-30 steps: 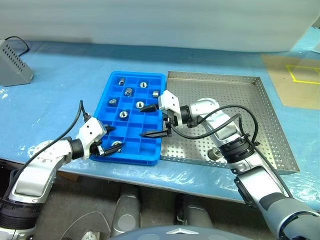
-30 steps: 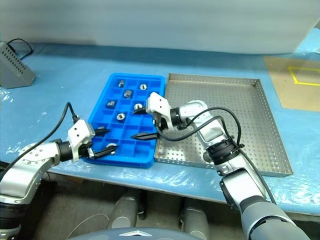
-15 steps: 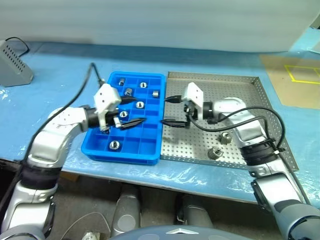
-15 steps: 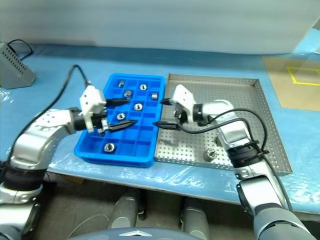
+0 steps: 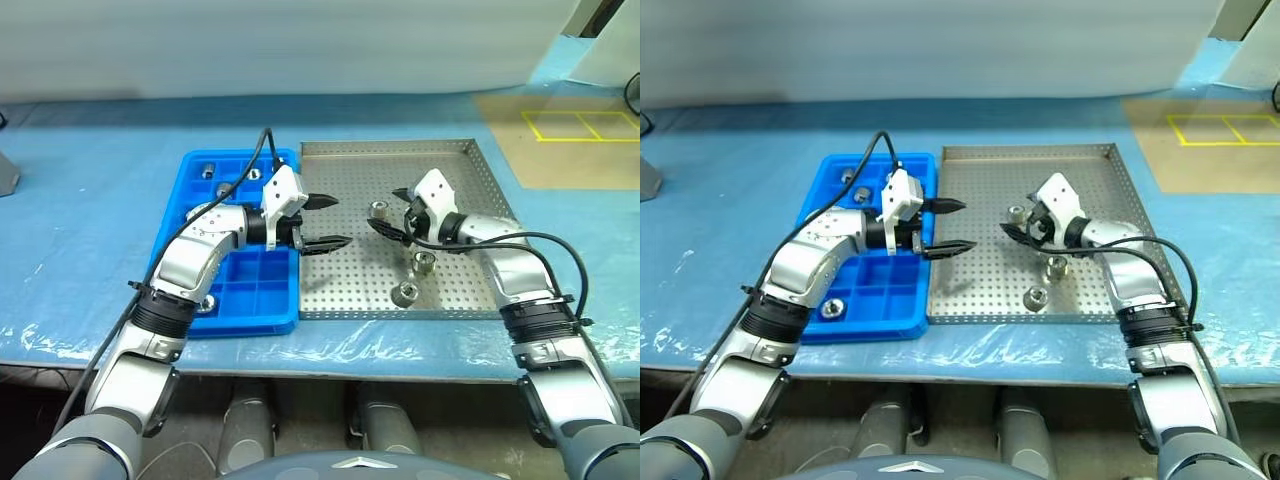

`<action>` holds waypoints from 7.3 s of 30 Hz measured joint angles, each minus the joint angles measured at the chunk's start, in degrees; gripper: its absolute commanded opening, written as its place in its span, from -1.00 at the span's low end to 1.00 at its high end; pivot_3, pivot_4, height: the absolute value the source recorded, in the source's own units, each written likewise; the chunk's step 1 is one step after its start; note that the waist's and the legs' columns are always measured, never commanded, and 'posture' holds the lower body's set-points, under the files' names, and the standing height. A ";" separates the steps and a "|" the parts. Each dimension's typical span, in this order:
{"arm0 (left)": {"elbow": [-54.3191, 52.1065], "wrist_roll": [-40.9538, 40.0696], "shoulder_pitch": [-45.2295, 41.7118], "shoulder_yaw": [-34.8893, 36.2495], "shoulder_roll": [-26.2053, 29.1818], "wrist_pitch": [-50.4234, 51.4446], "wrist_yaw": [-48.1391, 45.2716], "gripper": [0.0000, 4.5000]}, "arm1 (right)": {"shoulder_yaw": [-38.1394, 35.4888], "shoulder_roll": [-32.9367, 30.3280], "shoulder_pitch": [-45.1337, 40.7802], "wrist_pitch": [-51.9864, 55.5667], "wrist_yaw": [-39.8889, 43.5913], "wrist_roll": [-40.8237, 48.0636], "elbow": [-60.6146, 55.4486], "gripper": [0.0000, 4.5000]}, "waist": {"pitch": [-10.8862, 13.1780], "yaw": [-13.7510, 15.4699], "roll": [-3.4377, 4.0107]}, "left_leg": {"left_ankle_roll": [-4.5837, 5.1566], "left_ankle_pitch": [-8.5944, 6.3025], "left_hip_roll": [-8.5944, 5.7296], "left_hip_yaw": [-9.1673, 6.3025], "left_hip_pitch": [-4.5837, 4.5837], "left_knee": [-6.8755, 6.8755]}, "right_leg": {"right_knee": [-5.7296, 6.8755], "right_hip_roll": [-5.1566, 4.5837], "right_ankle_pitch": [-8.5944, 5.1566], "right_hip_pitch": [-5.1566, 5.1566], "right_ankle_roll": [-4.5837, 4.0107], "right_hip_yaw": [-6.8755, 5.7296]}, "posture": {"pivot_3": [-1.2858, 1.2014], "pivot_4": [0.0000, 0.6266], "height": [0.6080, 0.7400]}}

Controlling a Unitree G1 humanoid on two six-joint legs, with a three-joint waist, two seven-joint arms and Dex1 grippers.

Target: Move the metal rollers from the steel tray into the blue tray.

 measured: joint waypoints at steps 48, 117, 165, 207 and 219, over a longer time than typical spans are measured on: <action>-7.12 -0.81 5.43 3.65 5.27 4.72 3.16 0.85 | -3.09 8.88 -14.32 -16.50 -6.64 -5.30 34.38 -0.25 | 0.04 0.99 0.07 | 0.03 -0.03 0.16 0.05 -0.08 0.26 | 0.24 0.02 0.04 -0.09 -0.09 -0.04 | 0.00 -0.52 1.00; -2.67 -3.34 4.39 4.41 4.41 3.13 3.34 0.85 | -4.99 -11.93 18.60 18.91 7.25 6.85 -31.36 0.67 | 0.03 -0.80 0.04 | -0.13 0.04 0.19 0.04 0.14 -0.11 | -0.12 0.12 -0.10 0.01 0.04 -0.02 | -0.16 -0.52 1.00; -7.28 -2.11 13.00 15.13 21.08 2.27 -0.01 0.85 | 4.65 -0.15 0.61 13.19 10.45 7.45 -20.41 -0.24 | 0.03 0.68 0.07 | -0.04 -0.03 0.19 0.03 0.05 -0.13 | -0.12 0.10 -0.01 0.00 -0.19 -0.09 | 0.10 -0.52 1.00; -25.87 -12.17 25.03 18.43 22.72 14.33 7.69 0.85 | 13.38 0.47 -2.05 12.61 22.73 6.11 -12.53 0.77 | 0.00 7.38 -0.03 | -0.20 0.06 0.09 -0.11 0.19 -0.07 | -0.01 0.02 -0.19 0.19 0.15 -0.03 | 0.09 -0.52 1.00; -13.00 -8.74 10.88 3.28 13.67 8.84 -1.84 0.85 | 0.66 -13.47 15.32 22.59 17.45 9.65 -29.83 0.77 | -0.03 2.26 -0.02 | -0.17 0.05 0.15 -0.01 0.19 -0.09 | -0.07 0.11 -0.04 0.15 -0.06 0.05 | -0.15 -0.52 1.00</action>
